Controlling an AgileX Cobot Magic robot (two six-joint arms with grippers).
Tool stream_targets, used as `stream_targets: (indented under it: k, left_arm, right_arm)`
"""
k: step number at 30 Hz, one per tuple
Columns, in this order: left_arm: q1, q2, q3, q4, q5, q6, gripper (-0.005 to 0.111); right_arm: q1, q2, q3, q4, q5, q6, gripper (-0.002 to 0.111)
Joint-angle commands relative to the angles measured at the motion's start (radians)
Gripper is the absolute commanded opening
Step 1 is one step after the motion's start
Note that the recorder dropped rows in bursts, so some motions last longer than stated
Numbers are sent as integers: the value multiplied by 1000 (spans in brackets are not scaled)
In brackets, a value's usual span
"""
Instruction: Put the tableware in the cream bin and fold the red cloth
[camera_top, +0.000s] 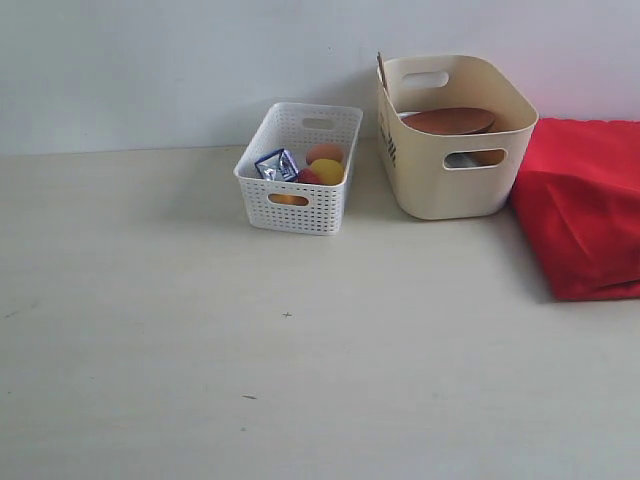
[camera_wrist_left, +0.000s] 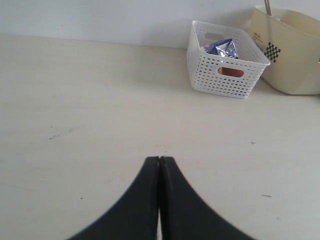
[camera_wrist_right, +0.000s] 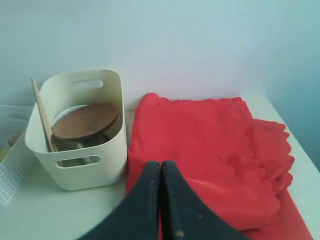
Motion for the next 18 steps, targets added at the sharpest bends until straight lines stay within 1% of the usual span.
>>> stream_targets:
  k: [1, 6, 11, 12, 14, 18]
  left_arm:
    - [-7, -4, 3, -7, -14, -4, 0]
    - [-7, -4, 3, -7, -14, -4, 0]
    - [-7, -4, 3, -7, -14, -4, 0]
    - [-7, -4, 3, -7, -14, -4, 0]
    - [-7, -4, 3, -7, -14, -4, 0]
    - [-7, -4, 3, -7, -14, -4, 0]
  right_arm:
    - [5, -121, 57, 4, 16, -11, 0]
    - [5, -229, 137, 69, 16, -34, 0]
    - [9, -334, 231, 280, 33, -208, 0]
    - [18, -357, 246, 289, 31, -221, 0]
    - [51, -401, 275, 269, 31, -230, 0]
    - [136, -482, 326, 152, 31, -203, 0]
